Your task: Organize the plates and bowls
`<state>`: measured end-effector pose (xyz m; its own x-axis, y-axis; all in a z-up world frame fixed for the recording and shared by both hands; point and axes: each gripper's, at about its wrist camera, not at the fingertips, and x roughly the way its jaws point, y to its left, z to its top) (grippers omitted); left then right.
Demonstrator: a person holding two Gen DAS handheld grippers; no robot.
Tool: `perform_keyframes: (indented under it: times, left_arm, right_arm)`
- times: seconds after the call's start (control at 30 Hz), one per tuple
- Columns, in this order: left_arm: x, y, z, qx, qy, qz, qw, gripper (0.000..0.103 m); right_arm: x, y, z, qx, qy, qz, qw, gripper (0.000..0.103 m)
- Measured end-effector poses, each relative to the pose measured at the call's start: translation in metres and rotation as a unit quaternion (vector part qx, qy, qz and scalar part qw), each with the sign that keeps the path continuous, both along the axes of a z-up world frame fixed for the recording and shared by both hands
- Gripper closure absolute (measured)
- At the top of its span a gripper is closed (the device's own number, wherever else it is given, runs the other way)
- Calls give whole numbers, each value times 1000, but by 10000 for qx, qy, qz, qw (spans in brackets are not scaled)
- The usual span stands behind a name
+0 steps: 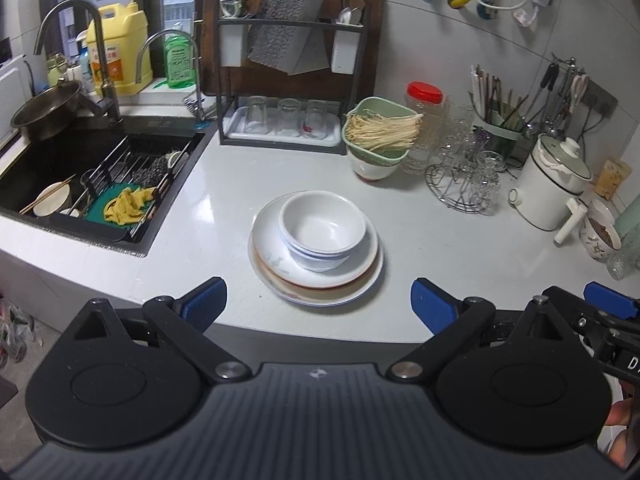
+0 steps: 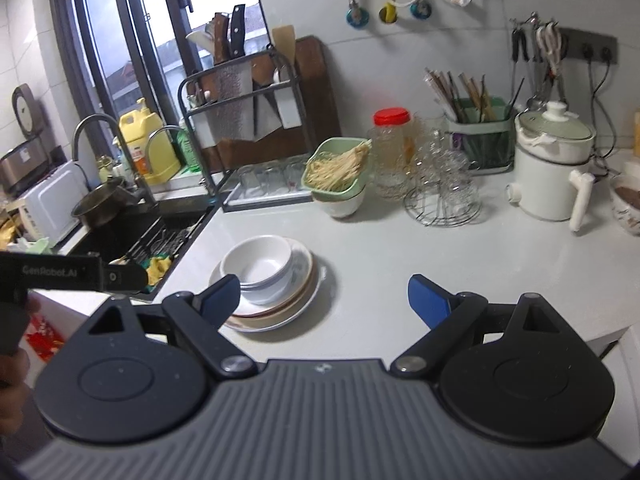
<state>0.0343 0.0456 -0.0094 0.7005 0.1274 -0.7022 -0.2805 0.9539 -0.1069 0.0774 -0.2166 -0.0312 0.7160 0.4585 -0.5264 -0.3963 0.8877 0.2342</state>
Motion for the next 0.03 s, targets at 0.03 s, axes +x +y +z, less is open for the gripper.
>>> perform_keyframes:
  times: [0.03]
  left_arm:
    - [1, 2, -2, -6, 36, 61, 10000, 3]
  right_arm:
    - [3, 2, -1, 7, 28, 47, 10000, 11]
